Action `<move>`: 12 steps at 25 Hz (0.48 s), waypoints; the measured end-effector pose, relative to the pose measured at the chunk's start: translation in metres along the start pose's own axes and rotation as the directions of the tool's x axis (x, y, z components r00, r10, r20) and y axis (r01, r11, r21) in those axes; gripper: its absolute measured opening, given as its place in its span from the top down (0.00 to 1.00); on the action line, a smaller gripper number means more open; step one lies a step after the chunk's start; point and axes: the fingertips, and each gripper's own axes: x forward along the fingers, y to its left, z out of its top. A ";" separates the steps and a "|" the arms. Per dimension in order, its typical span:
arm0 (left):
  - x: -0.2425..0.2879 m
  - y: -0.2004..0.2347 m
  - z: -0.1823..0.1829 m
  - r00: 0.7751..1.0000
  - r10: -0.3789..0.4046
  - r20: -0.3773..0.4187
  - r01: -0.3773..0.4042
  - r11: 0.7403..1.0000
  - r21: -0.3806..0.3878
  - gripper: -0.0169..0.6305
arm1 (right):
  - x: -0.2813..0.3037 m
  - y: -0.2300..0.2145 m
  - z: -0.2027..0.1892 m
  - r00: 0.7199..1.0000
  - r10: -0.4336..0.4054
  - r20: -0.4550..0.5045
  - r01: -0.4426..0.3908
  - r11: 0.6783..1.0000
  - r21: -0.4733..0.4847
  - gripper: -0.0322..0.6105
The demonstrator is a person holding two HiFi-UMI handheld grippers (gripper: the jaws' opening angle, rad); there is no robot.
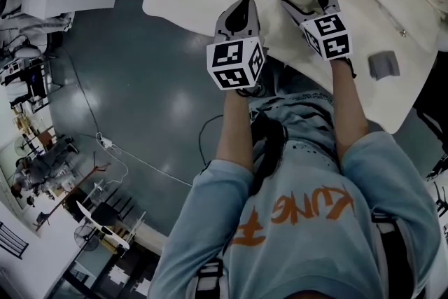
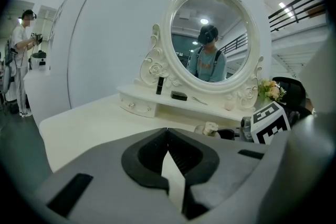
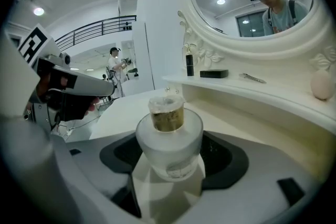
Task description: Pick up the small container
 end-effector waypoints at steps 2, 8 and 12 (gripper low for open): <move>-0.003 0.001 0.005 1.000 0.005 0.011 -0.005 1.000 0.002 0.94 | 0.001 0.000 0.000 1.000 -0.001 -0.007 0.001 1.000 0.000 0.45; -0.010 0.005 0.019 0.999 0.025 0.039 -0.026 1.000 0.011 0.94 | 0.002 0.001 0.002 0.999 -0.007 -0.032 0.007 1.000 -0.007 0.45; -0.014 0.004 0.025 0.998 0.034 0.053 -0.036 0.999 0.021 0.94 | -0.001 -0.003 0.001 0.999 -0.015 -0.040 0.016 1.000 0.014 0.44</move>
